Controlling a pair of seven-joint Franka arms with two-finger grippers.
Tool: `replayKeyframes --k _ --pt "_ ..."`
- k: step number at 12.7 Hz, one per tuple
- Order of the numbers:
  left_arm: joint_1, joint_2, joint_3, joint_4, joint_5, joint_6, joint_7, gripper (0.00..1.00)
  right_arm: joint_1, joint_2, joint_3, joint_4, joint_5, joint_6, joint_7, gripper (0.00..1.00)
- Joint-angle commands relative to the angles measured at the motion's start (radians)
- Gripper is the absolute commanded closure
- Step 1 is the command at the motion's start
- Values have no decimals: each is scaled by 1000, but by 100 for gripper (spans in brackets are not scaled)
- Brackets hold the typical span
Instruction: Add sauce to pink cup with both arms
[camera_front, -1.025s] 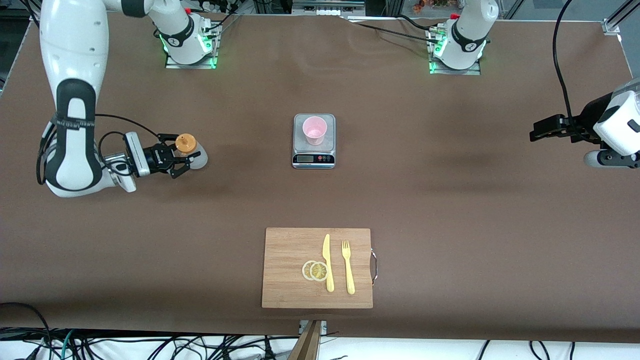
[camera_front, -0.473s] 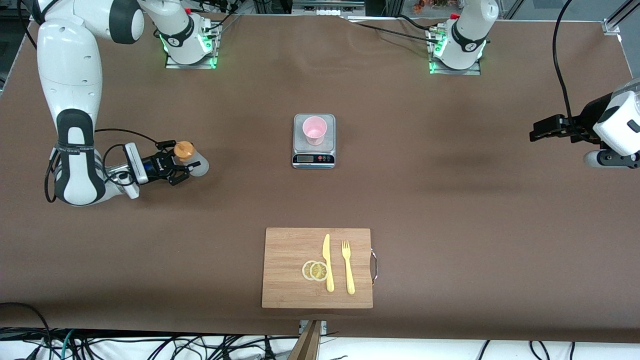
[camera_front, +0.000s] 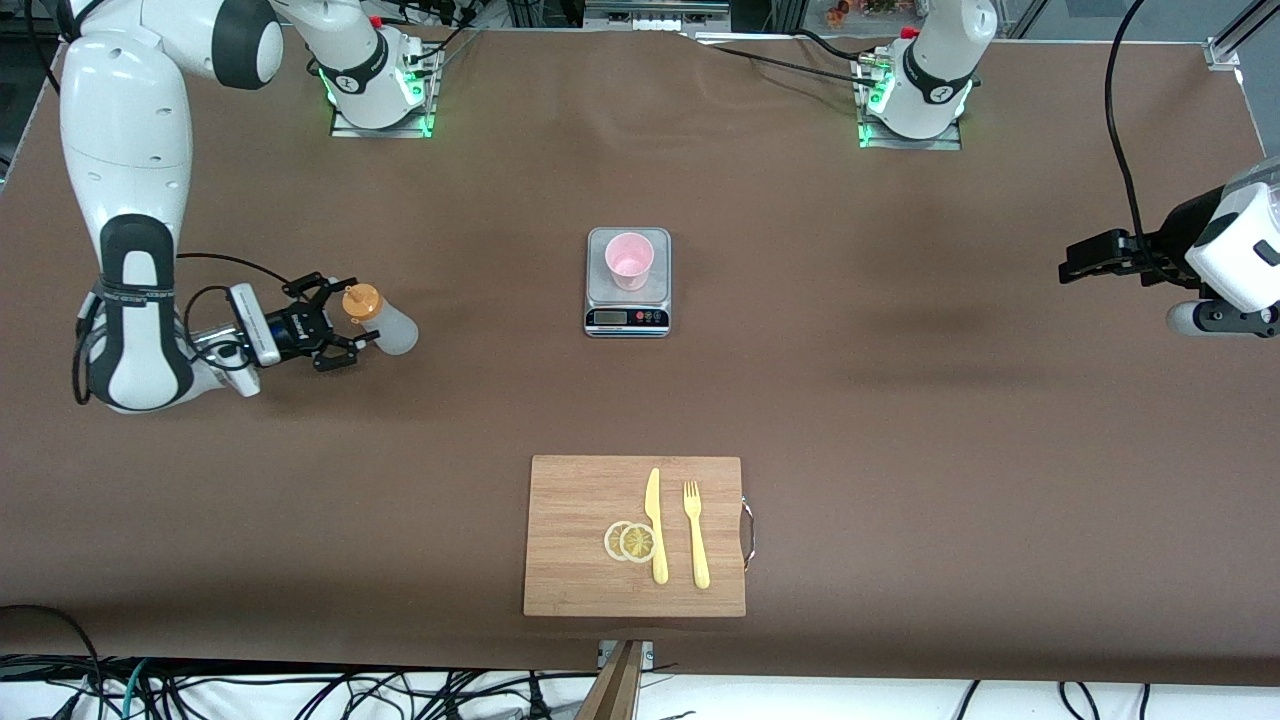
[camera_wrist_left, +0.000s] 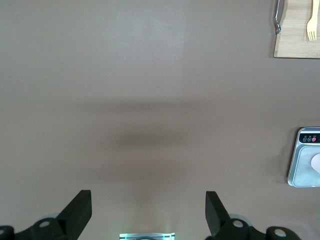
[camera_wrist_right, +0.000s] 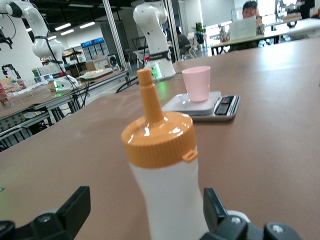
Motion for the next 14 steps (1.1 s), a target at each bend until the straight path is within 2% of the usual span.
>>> replayKeyframes --k 1,4,9,12,13,14 --pt "6 7 -6 15 14 -14 25 0 -7 -49 -56 66 -64 -30 137 0" --pt "6 7 -6 15 14 -14 25 0 0 -87 -119 153 -128 -82 305 0" --pt "7 7 -6 15 14 -14 25 0 51 -267 -120 241 -225 -96 788 0" --pt "6 7 -7 16 14 -14 23 0 85 -301 -123 287 -271 -41 1002 0" --pt "6 7 -7 15 14 -14 23 0 86 -328 -104 292 -321 3 1069 0" --pt "6 7 -7 15 14 -14 23 0 82 -380 -55 273 -382 80 1159 0"
